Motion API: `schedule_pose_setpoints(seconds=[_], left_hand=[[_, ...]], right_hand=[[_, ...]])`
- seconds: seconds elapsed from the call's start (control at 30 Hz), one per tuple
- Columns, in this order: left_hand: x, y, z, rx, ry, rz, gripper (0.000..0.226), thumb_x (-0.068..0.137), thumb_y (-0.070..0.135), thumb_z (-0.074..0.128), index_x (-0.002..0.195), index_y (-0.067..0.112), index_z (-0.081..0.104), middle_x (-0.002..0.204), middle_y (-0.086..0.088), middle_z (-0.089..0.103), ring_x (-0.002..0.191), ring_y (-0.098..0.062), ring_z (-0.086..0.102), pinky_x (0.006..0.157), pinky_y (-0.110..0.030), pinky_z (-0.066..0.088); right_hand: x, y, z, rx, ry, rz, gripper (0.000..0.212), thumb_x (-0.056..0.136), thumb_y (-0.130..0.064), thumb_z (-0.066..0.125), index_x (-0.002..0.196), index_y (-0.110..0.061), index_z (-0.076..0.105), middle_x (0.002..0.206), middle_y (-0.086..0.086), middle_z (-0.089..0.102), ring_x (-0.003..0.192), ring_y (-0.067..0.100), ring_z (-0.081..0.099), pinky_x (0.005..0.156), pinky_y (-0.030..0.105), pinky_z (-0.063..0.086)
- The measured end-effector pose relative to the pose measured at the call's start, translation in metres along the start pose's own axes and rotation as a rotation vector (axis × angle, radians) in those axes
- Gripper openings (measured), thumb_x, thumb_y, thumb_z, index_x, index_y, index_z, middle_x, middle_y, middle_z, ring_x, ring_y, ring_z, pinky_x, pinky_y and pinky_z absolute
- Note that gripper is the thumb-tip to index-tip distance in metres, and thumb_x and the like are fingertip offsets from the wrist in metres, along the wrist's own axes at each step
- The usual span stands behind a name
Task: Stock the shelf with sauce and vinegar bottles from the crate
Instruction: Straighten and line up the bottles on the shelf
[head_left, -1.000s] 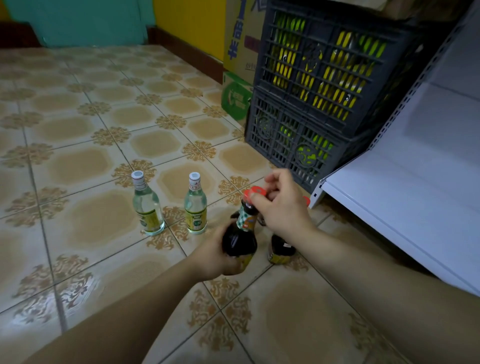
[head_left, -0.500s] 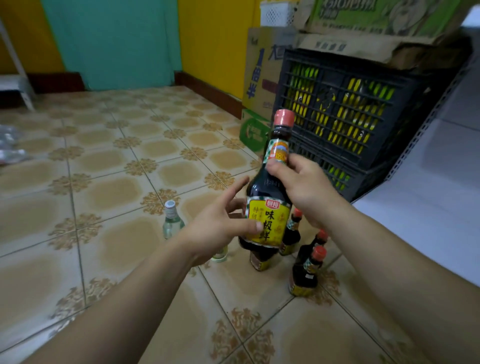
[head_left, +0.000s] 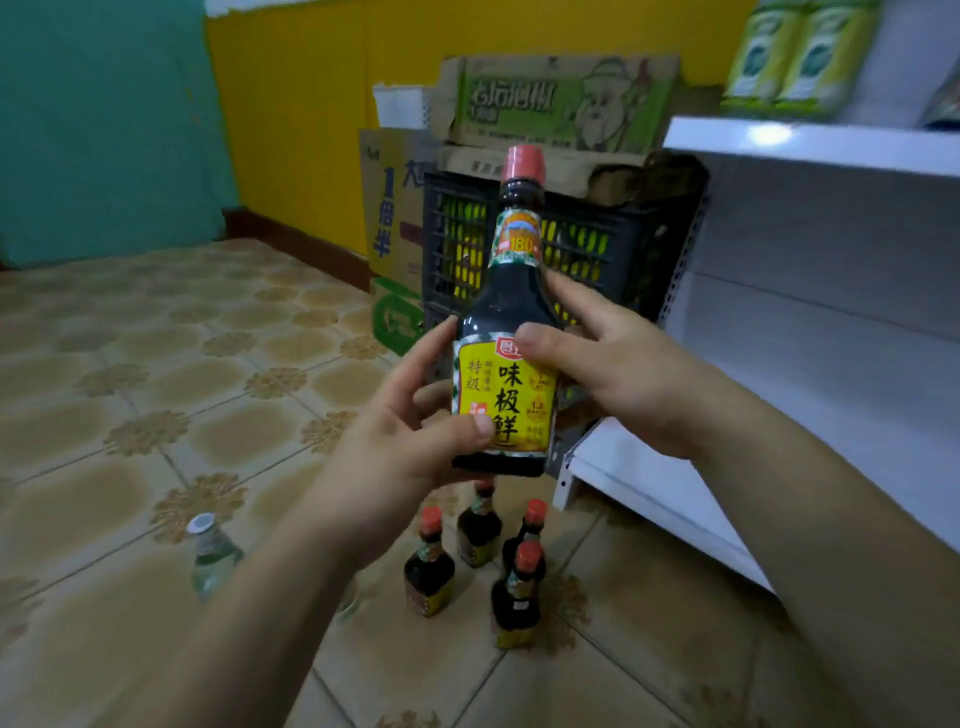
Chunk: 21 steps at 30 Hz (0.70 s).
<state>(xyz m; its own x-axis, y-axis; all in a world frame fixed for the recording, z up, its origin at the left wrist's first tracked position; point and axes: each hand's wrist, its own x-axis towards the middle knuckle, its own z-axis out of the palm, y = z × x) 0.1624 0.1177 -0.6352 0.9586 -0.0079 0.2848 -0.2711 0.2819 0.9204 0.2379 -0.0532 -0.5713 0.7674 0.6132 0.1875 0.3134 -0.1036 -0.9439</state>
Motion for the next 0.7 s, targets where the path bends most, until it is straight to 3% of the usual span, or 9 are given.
schedule_pose_setpoints(seconds=[0.1,0.17,0.23,0.33,0.4,0.53,0.63,0.7], left_hand=[[0.048,0.012,0.051,-0.006,-0.134,0.052,0.073,0.064,0.01,0.074,0.123,0.048,0.053,0.113,-0.004,0.065,0.1,-0.03,0.066,0.074,-0.044,0.056],[0.079,0.016,0.095,0.023,-0.242,0.076,0.072,0.067,0.01,0.072,0.122,0.052,0.052,0.116,0.0,0.064,0.102,-0.027,0.066,0.077,-0.044,0.055],[0.106,0.021,0.144,0.074,-0.341,0.112,0.074,0.07,0.012,0.071,0.126,0.053,0.046,0.119,0.008,0.064,0.102,-0.021,0.067,0.075,-0.034,0.055],[0.139,0.031,0.214,0.081,-0.445,0.14,0.077,0.07,0.011,0.071,0.133,0.046,0.042,0.126,-0.001,0.06,0.103,-0.021,0.066,0.079,-0.034,0.054],[0.159,0.038,0.257,0.081,-0.48,0.169,0.078,0.071,0.009,0.072,0.132,0.046,0.041,0.127,-0.007,0.058,0.102,-0.021,0.066,0.084,-0.039,0.054],[0.197,0.049,0.338,0.091,-0.595,0.23,0.075,0.08,-0.001,0.069,0.124,0.053,0.042,0.118,-0.001,0.06,0.092,-0.018,0.07,0.072,-0.026,0.055],[0.218,0.051,0.396,0.113,-0.67,0.258,0.075,0.081,-0.002,0.067,0.127,0.05,0.037,0.119,0.002,0.056,0.088,-0.016,0.07,0.071,-0.024,0.055],[0.229,0.05,0.431,0.125,-0.708,0.265,0.075,0.082,-0.002,0.066,0.129,0.047,0.034,0.12,0.003,0.054,0.088,-0.015,0.07,0.071,-0.023,0.055]], right_hand=[[-0.025,-0.032,-0.055,-0.106,0.214,-0.035,0.061,0.081,-0.036,0.07,0.136,-0.043,0.046,0.105,0.005,0.071,0.086,0.023,0.071,0.065,0.045,0.06],[-0.046,-0.051,-0.098,-0.155,0.338,-0.057,0.054,0.087,-0.026,0.068,0.134,-0.044,0.048,0.111,0.007,0.068,0.092,0.023,0.069,0.07,0.04,0.06],[-0.07,-0.069,-0.141,-0.188,0.437,-0.061,0.055,0.088,-0.02,0.067,0.135,-0.043,0.049,0.113,0.01,0.067,0.092,0.022,0.068,0.072,0.041,0.06],[-0.102,-0.093,-0.197,-0.222,0.579,-0.088,0.058,0.088,-0.018,0.068,0.139,-0.038,0.048,0.099,0.003,0.07,0.085,0.016,0.07,0.069,0.04,0.06],[-0.119,-0.105,-0.232,-0.239,0.67,-0.105,0.059,0.088,-0.02,0.068,0.139,-0.04,0.047,0.102,0.001,0.069,0.088,0.015,0.071,0.071,0.037,0.06],[-0.149,-0.131,-0.296,-0.383,0.757,-0.098,0.064,0.086,-0.028,0.07,0.137,-0.054,0.039,0.108,-0.017,0.068,0.099,0.005,0.066,0.075,0.028,0.058],[-0.17,-0.145,-0.339,-0.432,0.833,-0.084,0.062,0.083,-0.025,0.073,0.124,-0.061,0.042,0.108,-0.018,0.069,0.095,0.004,0.068,0.074,0.03,0.058],[-0.182,-0.149,-0.366,-0.428,0.904,-0.07,0.067,0.084,-0.022,0.073,0.132,-0.055,0.041,0.113,-0.014,0.067,0.096,0.01,0.068,0.074,0.034,0.058]])
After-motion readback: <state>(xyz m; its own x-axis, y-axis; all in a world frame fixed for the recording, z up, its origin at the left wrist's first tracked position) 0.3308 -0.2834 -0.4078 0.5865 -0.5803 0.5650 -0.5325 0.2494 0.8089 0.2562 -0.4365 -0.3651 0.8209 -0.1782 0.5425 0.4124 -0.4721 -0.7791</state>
